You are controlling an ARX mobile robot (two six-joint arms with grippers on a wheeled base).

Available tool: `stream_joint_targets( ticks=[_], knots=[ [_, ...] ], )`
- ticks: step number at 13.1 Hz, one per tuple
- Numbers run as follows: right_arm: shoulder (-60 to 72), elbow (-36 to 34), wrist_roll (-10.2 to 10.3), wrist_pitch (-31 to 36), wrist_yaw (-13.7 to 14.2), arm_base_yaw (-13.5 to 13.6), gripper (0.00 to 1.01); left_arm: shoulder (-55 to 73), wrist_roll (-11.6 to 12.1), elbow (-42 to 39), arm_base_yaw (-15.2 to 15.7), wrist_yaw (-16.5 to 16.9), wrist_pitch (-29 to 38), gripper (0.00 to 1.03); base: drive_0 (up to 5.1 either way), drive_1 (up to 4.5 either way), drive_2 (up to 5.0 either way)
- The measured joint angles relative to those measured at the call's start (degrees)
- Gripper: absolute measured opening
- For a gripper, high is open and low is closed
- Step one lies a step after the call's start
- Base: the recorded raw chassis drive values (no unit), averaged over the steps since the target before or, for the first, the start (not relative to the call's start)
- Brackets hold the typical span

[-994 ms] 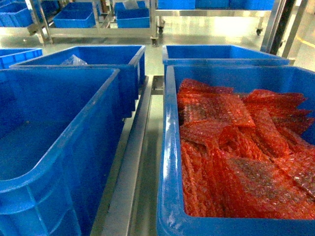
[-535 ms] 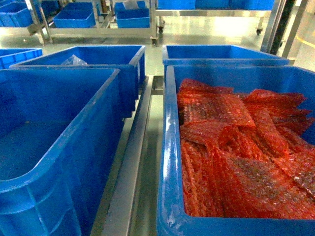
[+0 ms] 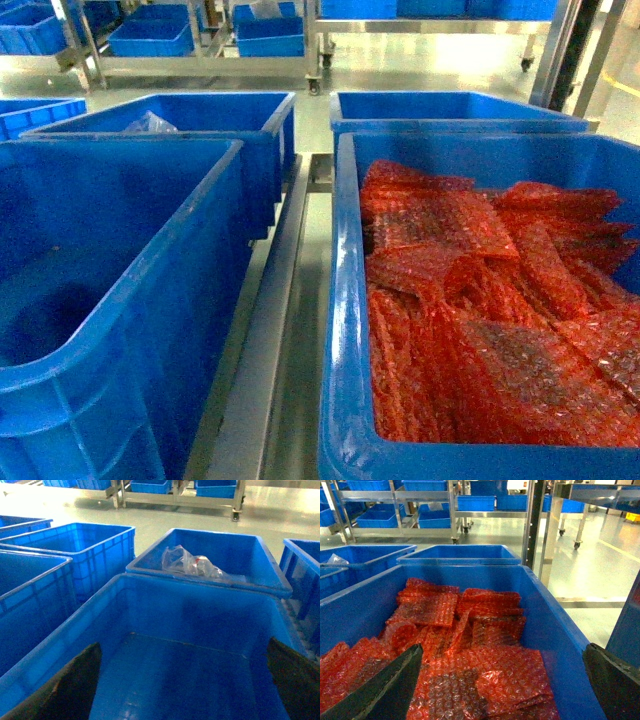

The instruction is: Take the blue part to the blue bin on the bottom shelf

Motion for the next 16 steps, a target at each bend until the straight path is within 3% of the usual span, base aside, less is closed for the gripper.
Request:
stream_joint_targets(
  ticks=[1,2,3,4,8,9,10,16],
  knots=[
    [0.0,0.0,0.0,0.0,-0.02,0.0,0.98,0.02,0.33,-0.11,0.15,0.83,1.01,0.98,0.0,0.0,0.0],
    [0.0,0.0,0.0,-0.02,0.02,0.0,0.98,-0.61,2.29,-3.08,2.47,10.34,10.14,0.86,0.0,0.0,0.0],
    [0.0,0.0,0.0,0.0,0.0,0.0,0.98,-3.83,3.74,-7.91,3.8,18.01,14.05,0.72,0.0,0.0,0.0],
    [0.0,0.0,0.0,0.0,0.0,0.0,0.98,-6.29,4.44,-11.39,4.61,20.7,14.4,0.59,0.0,0.0,0.0],
    [0.0,0.0,0.0,0.0,0.0,0.0,0.98,-15.56,4.76,-20.28,7.26,23.78,13.73,0.05,0.0,0.0,0.0],
    [0.0,0.0,0.0,0.0,0.0,0.0,0.98,-17.92,4.92,-21.9,10.43,27.19,12.68,0.02,0.0,0.0,0.0],
    [0.0,0.0,0.0,0.04,0.02,0.0,0.98,-20.15,4.92,-23.3,11.54,27.19,11.74,0.02,0.0,0.0,0.0],
    [0.0,0.0,0.0,0.0,0.0,0.0,0.98,-34.1,4.94,-28.57,11.26,27.85,3.72,0.02,0.0,0.0,0.0]
  ],
)
